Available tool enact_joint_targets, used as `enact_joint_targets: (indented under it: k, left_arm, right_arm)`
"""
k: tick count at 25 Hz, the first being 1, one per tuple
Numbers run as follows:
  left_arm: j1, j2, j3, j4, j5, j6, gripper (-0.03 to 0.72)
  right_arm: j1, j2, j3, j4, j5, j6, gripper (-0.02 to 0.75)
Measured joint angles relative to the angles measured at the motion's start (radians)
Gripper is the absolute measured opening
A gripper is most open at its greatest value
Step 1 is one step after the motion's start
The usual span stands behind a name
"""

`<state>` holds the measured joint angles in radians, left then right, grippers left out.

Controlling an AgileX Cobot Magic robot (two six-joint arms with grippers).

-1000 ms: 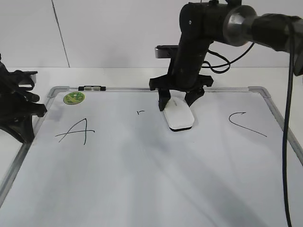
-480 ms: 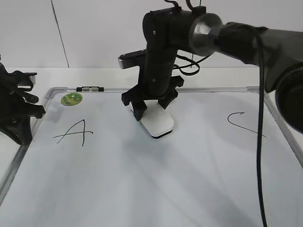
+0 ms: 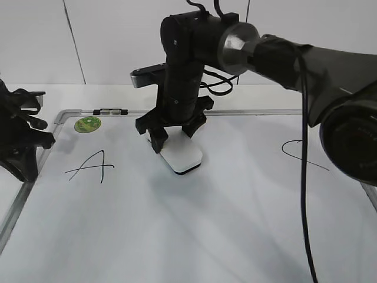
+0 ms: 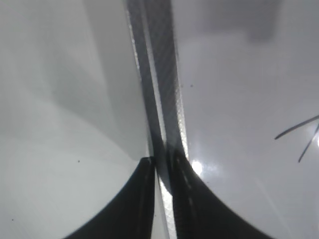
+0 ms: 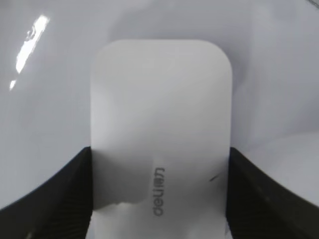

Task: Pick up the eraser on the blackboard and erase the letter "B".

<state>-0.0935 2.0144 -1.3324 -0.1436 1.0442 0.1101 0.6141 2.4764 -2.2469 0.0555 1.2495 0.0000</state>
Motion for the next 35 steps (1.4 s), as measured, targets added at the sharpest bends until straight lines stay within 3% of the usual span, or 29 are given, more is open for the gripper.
enact_joint_targets:
  k: [8, 13, 20, 25, 29, 35]
  left_arm:
    - [0.0, 0.0, 0.0, 0.0, -0.002, 0.0, 0.085]
    - [0.0, 0.0, 0.0, -0.003, -0.005, 0.0, 0.085]
    - [0.0, 0.0, 0.0, -0.003, -0.004, 0.0, 0.085]
    - [0.0, 0.0, 0.0, -0.003, 0.002, 0.0, 0.085]
    - [0.0, 0.0, 0.0, 0.004, 0.016, 0.0, 0.085]
    - [0.0, 0.0, 0.0, 0.012, 0.045, 0.0, 0.086]
  right_arm:
    - [-0.038, 0.002, -0.004, 0.02, 0.0, 0.025, 0.533]
    - [-0.106, 0.002, -0.004, 0.101, -0.014, 0.044, 0.533]
    - [-0.188, 0.0, -0.004, 0.107, -0.042, 0.053, 0.533]
    - [-0.155, -0.002, -0.004, 0.091, -0.042, 0.055, 0.533]
    - [-0.091, -0.002, -0.004, -0.004, -0.048, 0.052, 0.533]
    - [-0.006, -0.002, -0.004, -0.01, -0.052, 0.049, 0.533]
